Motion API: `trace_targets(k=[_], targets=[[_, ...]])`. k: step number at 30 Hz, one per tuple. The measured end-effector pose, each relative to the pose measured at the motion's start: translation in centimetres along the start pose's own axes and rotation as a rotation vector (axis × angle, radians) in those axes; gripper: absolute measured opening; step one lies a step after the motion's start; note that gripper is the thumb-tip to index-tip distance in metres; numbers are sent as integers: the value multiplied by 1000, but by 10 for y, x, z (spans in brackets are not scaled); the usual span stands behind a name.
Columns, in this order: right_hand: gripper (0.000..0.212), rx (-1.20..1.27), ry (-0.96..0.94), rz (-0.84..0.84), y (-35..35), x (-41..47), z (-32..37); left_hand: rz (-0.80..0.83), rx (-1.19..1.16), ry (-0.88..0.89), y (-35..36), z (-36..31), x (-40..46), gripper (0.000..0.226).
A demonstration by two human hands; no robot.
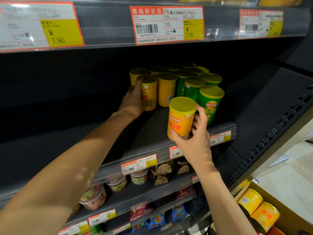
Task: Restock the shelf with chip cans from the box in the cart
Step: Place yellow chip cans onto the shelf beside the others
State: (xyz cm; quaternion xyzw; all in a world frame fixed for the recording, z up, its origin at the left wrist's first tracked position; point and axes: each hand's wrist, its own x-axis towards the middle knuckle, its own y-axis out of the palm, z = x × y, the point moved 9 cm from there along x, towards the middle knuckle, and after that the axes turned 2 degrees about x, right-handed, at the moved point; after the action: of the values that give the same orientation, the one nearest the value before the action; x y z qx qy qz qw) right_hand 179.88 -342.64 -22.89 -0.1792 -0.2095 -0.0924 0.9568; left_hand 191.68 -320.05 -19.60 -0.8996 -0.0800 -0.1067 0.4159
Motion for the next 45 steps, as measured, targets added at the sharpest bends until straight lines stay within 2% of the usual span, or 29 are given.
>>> trace_targets(k=[4,8,11,14,17,25,28,35,45], targets=[[99,33,6,14,-2,1,1,87,153,41,-14,-5,-22,109],[100,56,-12,19,-2,0,2,123,234,138,-25,-13,-69,88],[101,98,-11,17,-4,2,1,326,276,221,-13,-17,-120,72],[100,71,-7,-1,-4,2,0,477,349,384,2,-23,-164,75],[99,-48,-34,-56,-5,7,4,441,541,467,13,-20,-173,73],[101,-344,-79,-74,11,41,18,459,548,427,18,-17,-173,73],[99,-420,-20,-50,17,55,13,466,520,414,17,-18,-173,73],[96,-478,91,5,28,71,12,465,517,418,17,-15,-171,75],[98,-506,111,10,35,76,14,440,512,434,16,-18,-174,73]])
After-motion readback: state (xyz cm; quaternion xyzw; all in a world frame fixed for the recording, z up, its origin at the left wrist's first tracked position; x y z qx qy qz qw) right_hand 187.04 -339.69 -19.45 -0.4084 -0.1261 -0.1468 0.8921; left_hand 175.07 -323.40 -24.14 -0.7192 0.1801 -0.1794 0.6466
